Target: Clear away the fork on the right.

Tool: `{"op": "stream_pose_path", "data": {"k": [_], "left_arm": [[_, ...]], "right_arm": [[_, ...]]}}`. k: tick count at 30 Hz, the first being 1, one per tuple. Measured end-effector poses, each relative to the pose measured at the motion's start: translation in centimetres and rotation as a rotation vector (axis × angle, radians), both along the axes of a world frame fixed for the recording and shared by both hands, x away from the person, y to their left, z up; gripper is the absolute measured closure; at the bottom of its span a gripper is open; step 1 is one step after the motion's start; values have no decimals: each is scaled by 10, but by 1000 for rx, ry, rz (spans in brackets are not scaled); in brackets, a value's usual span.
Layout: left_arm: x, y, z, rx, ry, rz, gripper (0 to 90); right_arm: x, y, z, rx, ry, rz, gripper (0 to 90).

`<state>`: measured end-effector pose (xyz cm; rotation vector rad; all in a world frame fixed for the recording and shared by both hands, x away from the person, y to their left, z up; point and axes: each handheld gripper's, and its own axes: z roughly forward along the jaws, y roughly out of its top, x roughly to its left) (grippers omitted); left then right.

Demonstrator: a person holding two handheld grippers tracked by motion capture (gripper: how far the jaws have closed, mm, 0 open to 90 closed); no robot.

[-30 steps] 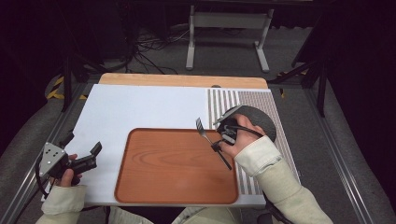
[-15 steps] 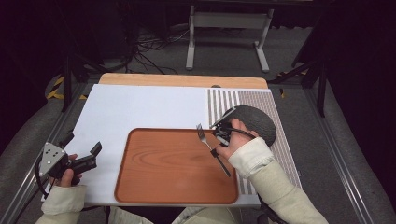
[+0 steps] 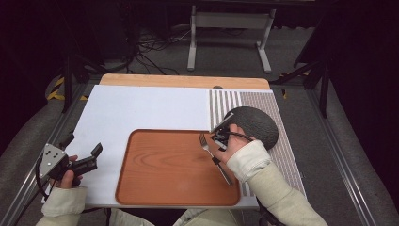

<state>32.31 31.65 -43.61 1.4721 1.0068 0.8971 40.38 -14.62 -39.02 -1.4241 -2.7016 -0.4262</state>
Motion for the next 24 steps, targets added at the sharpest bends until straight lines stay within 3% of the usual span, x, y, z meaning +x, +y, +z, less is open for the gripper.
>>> {"op": "stream_pose_path", "data": {"k": [13,24], "left_arm": [[0,0,0,1,3,1,0],[0,0,0,-2,-2,2,0]], "right_arm": [[0,1,-10,-31,63,-41,843],[2,1,-17,-29,61,-54,842]]}}
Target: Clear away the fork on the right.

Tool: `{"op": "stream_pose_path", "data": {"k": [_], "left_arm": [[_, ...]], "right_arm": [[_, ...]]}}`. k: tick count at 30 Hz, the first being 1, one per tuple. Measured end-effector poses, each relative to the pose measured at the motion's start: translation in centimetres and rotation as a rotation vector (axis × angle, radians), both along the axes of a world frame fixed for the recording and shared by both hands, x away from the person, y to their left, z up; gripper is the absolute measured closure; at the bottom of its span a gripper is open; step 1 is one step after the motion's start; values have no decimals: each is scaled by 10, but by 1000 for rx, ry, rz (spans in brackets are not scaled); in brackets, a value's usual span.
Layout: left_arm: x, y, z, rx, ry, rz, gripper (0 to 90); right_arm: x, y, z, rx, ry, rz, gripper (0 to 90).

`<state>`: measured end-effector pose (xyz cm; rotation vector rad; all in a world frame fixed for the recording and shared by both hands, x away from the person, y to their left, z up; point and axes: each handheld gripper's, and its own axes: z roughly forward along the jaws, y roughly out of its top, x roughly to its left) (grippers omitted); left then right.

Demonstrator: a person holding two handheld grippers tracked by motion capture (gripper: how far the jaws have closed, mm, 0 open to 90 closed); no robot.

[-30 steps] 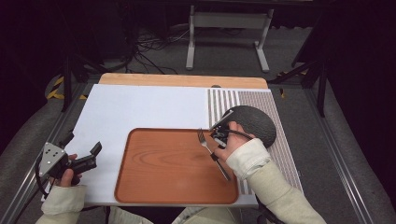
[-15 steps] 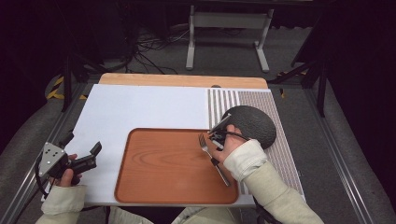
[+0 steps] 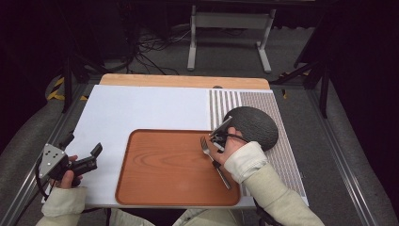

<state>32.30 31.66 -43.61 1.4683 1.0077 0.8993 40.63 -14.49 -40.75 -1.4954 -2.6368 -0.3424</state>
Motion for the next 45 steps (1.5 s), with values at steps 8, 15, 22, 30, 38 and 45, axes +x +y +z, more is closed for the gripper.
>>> {"op": "stream_pose_path", "data": {"k": [8,15,22,30,38,45], "left_arm": [[0,0,0,0,1,-2,0],[0,0,0,1,0,-2,0],[0,0,0,0,2,-4,0],[0,-1,0,2,3,-3,0],[0,0,0,1,1,-4,0],[0,0,0,2,0,-5,0]], "right_arm": [[1,1,-4,-1,-1,-8,842],[1,0,-5,-6,1,-16,833],[1,-3,-2,5,-36,-20,700],[0,-1,5,100,-153,43,364],[2,6,11,212,-379,247,170],[6,9,17,282,-502,371,294]]}}
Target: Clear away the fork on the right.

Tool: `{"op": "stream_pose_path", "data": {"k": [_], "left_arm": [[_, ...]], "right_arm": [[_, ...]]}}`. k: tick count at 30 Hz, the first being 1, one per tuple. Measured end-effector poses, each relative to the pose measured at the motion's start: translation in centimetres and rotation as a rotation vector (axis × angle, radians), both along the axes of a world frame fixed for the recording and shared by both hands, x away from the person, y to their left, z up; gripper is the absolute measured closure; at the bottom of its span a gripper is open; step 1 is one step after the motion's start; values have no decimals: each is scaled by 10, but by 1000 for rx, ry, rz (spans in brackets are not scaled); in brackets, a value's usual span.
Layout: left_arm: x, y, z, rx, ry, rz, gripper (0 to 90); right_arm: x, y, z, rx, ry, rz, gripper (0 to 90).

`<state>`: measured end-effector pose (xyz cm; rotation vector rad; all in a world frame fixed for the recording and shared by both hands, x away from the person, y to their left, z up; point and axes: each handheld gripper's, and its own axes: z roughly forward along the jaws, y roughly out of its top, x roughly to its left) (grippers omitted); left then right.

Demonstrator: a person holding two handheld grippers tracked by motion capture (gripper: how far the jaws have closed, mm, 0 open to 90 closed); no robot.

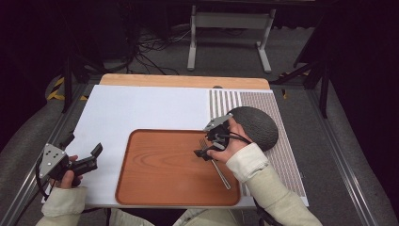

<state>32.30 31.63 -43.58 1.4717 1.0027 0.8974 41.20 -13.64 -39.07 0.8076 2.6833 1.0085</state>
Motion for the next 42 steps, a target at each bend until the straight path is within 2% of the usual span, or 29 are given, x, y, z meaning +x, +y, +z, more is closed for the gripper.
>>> {"op": "stream_pose_path", "data": {"k": [4,5,7,10,12,27,42], "left_arm": [[0,0,0,0,0,-1,0],[0,0,0,0,0,-1,0],[0,0,0,0,-1,-2,0],[0,1,0,1,3,-1,0],[0,0,0,1,3,-2,1],[0,1,0,1,3,-2,1],[0,1,0,1,3,-2,0]], "right_arm": [[4,-2,-1,14,-46,56,525],[6,-2,-2,10,-53,68,551],[8,-3,-6,-4,-38,94,697],[10,-2,-10,-24,-52,106,844],[11,-1,-13,-22,-50,111,885],[22,11,-38,-28,-25,130,899],[25,11,-43,-61,-31,115,900]]}}
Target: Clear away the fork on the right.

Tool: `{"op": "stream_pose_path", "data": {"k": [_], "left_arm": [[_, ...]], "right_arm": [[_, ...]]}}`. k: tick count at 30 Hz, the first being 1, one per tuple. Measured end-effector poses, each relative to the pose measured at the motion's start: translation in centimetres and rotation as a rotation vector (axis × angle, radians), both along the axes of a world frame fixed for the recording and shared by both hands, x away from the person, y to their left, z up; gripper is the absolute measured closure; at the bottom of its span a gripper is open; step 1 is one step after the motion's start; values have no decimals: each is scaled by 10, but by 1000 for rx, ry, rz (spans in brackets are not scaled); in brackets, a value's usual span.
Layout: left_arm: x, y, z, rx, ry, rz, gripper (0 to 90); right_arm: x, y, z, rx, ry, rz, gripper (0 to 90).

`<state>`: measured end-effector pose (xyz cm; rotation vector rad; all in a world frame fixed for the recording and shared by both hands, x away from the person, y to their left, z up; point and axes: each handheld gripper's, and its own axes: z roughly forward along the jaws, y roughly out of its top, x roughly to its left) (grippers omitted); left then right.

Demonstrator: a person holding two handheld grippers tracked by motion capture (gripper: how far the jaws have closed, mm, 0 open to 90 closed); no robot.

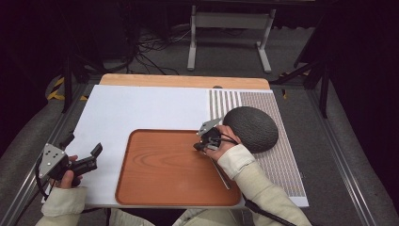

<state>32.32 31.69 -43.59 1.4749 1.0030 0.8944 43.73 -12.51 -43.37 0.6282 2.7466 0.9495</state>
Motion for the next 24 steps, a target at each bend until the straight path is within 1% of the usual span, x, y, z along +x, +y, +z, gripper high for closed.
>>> {"op": "stream_pose_path", "data": {"k": [7,11,16,24], "left_arm": [[0,0,0,0,0,0,0],[0,0,0,1,2,1,1],[0,0,0,0,0,0,0],[0,0,0,0,1,0,1]], "right_arm": [[2,-2,-1,-12,-7,-12,900],[3,-5,-1,-17,-17,-30,900],[5,-9,-2,-28,-15,-55,900],[8,-18,0,-45,-27,-95,900]]}}
